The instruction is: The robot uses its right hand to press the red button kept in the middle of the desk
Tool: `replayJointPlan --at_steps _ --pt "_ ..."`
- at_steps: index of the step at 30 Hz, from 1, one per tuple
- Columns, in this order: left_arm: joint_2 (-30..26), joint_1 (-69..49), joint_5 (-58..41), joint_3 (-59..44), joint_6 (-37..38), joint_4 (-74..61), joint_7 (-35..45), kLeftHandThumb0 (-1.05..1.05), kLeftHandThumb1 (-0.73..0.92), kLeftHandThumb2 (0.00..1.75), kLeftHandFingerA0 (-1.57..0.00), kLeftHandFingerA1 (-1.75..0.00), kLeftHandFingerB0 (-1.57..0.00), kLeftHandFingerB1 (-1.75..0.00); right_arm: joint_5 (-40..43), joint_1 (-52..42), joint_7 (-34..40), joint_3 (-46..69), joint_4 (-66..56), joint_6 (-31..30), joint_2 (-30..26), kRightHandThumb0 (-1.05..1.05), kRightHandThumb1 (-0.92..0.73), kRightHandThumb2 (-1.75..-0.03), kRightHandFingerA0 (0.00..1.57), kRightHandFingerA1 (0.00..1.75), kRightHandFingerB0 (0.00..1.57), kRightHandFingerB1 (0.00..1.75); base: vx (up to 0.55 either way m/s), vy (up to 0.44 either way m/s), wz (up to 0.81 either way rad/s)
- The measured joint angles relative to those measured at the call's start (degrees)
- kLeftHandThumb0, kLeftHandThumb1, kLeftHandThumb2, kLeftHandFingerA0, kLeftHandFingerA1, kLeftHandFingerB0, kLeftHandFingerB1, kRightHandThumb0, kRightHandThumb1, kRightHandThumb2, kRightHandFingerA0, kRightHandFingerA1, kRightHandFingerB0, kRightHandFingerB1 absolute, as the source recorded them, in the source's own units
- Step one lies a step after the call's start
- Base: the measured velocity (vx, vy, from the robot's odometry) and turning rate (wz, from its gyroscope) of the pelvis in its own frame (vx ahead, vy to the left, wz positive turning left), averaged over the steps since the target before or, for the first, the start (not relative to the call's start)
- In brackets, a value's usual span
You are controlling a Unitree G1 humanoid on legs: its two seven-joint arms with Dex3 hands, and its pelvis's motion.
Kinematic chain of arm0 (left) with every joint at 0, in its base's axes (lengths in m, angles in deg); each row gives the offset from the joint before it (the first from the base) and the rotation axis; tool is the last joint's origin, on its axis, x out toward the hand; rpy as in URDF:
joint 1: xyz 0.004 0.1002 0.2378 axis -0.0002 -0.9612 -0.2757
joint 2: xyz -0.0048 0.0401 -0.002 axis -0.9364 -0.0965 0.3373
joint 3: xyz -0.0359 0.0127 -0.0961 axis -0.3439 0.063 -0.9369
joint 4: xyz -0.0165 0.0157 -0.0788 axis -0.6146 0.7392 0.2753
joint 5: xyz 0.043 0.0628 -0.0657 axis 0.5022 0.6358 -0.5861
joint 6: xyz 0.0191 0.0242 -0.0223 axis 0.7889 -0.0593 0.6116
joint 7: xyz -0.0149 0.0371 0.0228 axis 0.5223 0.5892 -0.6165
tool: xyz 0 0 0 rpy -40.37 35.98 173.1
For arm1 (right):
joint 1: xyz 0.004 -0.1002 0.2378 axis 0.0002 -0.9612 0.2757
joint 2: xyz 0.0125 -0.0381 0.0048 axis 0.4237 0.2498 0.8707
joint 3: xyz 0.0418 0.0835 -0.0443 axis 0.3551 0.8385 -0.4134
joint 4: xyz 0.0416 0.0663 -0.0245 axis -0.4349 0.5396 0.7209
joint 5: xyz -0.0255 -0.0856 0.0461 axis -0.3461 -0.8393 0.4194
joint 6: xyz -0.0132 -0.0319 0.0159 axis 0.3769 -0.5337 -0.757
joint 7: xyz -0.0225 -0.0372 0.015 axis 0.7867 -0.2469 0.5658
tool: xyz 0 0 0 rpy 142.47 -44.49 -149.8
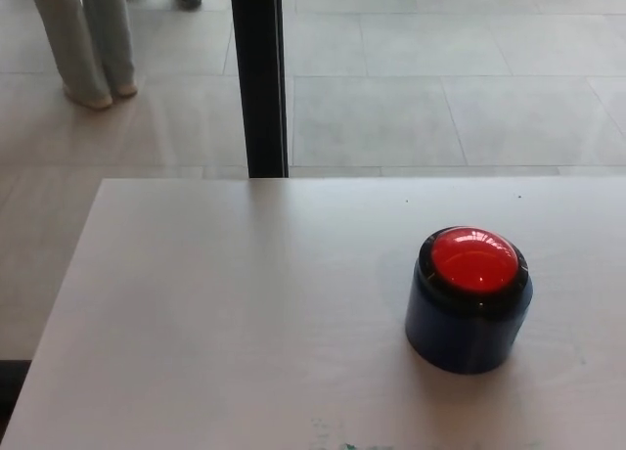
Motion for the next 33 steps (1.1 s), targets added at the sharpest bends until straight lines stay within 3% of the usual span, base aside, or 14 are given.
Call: replayJointPlan --at_steps 5,6,7,8,11,14,18,21,22,23,26,27,29,33 --pt "0.0 -0.1 -0.5 0.1 0.0 0.1 -0.1 -0.49 0.49 0.55 -0.85 -0.67 -0.76 -0.52 2.9 6.4 -1.0 1.4 -4.6 -0.9 -4.8 -0.67 -0.60 -0.89 0.00 0.19 0.00 0.08 0.00 0.000 0.00" --pt "0.0 -0.1 -0.6 0.1 0.0 0.1 -0.1 -0.49 0.49 0.55 -0.86 -0.66 -0.75 -0.51 3.3 7.7 -1.2 1.2 -6.8 -1.1 -5.4 -0.53 -0.74 -0.89 0.05 0.47 0.01 0.12 0.00 0.000 0.00" --pt "0.0 -0.1 -0.7 0.1 0.0 0.2 -0.1 -0.47 0.49 0.55 -0.87 -0.65 -0.74 -0.50 3.5 9.1 -1.3 0.8 -8.5 -1.3 -6.2 -0.53 -0.69 -0.96 0.32 0.60 0.02 0.26 0.00 0.000 0.00" --pt "-0.1 -0.1 -0.8 0.2 0.0 0.4 -0.1 -0.50 0.49 0.55 -0.86 -0.65 -0.74 -0.50 3.6 11.0 -0.9 0.1 -10.3 -1.5 -7.1 -0.43 -0.86 -0.65 0.78 0.60 0.15 0.26 0.00 0.000 0.00" --pt "-0.1 -0.1 -0.9 0.3 0.0 0.6 -0.1 -0.51 0.49 0.56 -0.85 -0.65 -0.74 -0.50 3.3 15.3 0.9 -1.6 -15.9 -2.4 -8.4 -0.39 -0.86 -0.66 1.03 0.69 0.26 0.29 0.00 0.000 0.00" --pt "-0.1 -0.2 -0.9 0.5 0.0 0.7 0.0 -0.51 0.51 0.56 -0.81 -0.62 -0.73 -0.49 2.8 20.3 3.4 -4.0 -21.5 -3.2 -8.6 -0.34 -0.65 -0.80 1.30 0.67 0.49 0.39 0.00 0.000 0.00" --pt "-0.1 -0.2 -0.8 1.5 0.0 0.7 0.1 -0.52 0.51 0.56 -0.81 -0.64 -0.75 -0.49 2.4 27.7 6.6 -7.9 -27.7 -4.2 -8.4 -0.30 -0.60 -0.93 1.13 0.87 0.70 0.56 0.00 0.000 0.00" --pt "-0.1 -0.1 -0.8 2.1 0.0 0.7 0.1 -0.51 0.50 0.56 -0.84 -0.62 -0.77 -0.50 1.9 33.0 9.1 -11.6 -32.5 -5.4 -7.6 -0.02 -0.51 -1.20 0.72 0.88 0.82 0.85 0.00 0.000 0.00" --pt "-0.1 -0.1 -0.8 2.1 0.0 0.7 0.1 -0.51 0.50 0.56 -0.84 -0.62 -0.77 -0.50 1.7 34.3 9.7 -12.5 -33.3 -5.7 -7.2 -0.02 -0.51 -1.20 0.72 0.88 0.82 0.85 0.00 0.000 0.00" --pt "-0.1 -0.1 -0.9 2.1 0.0 0.8 0.1 -0.51 0.51 0.56 -0.83 -0.60 -0.77 -0.51 1.5 36.3 10.5 -14.1 -33.8 -6.2 -6.6 0.04 -0.49 -1.29 0.94 1.63 0.81 0.82 0.00 0.000 0.00" --pt "-0.1 -0.1 -0.9 2.5 0.0 0.8 0.3 -0.51 0.51 0.56 -0.83 -0.59 -0.76 -0.50 0.0 40.9 12.7 -19.0 -34.2 -7.8 -5.4 0.06 -0.51 -1.26 0.96 1.47 0.89 1.04 0.00 0.000 0.00" --pt "-0.1 -0.1 -0.9 2.7 0.1 0.8 0.4 -0.49 0.52 0.56 -0.87 -0.62 -0.77 -0.51 -0.7 42.9 13.6 -20.9 -33.7 -8.3 -4.7 -0.02 -0.48 -1.33 0.95 1.58 0.88 1.37 0.00 0.000 0.00" --pt "-0.1 -0.1 -0.9 3.0 0.3 0.8 0.5 -0.49 0.52 0.56 -0.86 -0.60 -0.78 -0.50 -1.4 45.8 13.9 -23.2 -31.2 -8.4 -3.4 -0.07 -0.40 -1.42 1.00 1.74 0.93 1.45 0.00 0.000 0.00" --pt "-0.2 -0.2 -0.9 3.6 0.7 1.1 0.7 -0.52 0.50 0.56 -0.86 -0.60 -0.77 -0.49 -1.7 50.1 13.0 -27.2 -26.3 -7.0 1.6 -0.12 -0.39 -1.46 1.04 1.75 0.96 1.51 0.00 0.000 0.00"
